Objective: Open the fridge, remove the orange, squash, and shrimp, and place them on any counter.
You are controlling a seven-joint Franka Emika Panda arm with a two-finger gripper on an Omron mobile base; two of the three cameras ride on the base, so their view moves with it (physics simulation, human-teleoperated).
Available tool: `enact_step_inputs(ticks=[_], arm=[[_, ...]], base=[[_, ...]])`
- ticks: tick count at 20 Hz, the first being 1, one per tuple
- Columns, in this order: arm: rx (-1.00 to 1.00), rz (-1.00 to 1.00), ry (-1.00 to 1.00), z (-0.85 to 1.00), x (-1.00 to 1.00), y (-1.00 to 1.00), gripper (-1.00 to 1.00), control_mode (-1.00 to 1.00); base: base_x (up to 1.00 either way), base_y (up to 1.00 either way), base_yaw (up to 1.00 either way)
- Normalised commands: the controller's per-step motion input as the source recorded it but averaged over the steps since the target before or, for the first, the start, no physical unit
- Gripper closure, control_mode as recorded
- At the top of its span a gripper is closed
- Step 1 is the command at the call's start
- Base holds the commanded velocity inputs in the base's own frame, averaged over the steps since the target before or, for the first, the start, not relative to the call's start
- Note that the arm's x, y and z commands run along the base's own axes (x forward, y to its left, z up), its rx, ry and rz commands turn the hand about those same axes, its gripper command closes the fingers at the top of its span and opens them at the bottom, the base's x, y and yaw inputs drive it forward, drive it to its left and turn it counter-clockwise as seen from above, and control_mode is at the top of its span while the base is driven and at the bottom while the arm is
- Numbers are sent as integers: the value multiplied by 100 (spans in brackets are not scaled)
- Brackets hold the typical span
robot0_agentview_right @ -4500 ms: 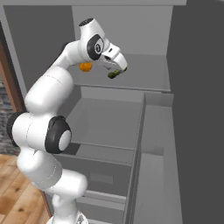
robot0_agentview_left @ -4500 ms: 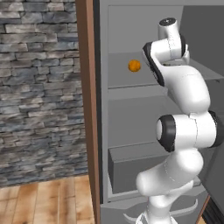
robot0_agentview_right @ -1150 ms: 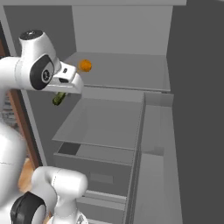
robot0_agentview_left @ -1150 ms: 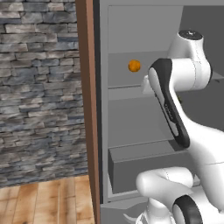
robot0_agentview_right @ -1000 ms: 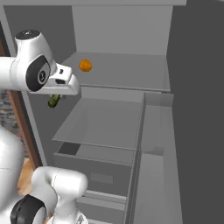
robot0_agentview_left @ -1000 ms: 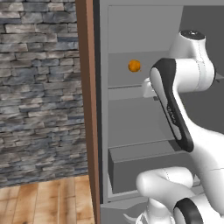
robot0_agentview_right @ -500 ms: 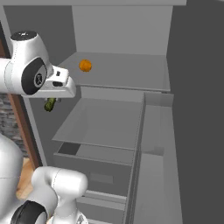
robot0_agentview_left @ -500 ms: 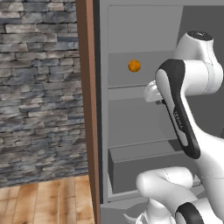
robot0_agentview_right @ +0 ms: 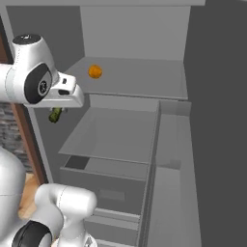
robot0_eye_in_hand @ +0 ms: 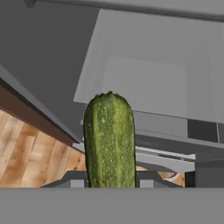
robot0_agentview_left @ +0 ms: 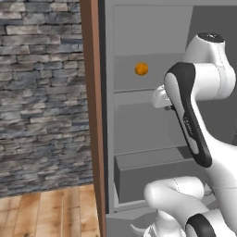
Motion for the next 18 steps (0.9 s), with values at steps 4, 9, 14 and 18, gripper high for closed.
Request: enact_step_inputs(ticks=[4,9,14,18], arm=[[0,0,0,0,0,0,100,100],[0,0,0,0,0,0,100,100],[0,0,0,0,0,0,100,100],[0,0,0,0,0,0,100,100]], base=[[-68,41,3],[-45,89,47],[-32,54,99],[-27,34,100]])
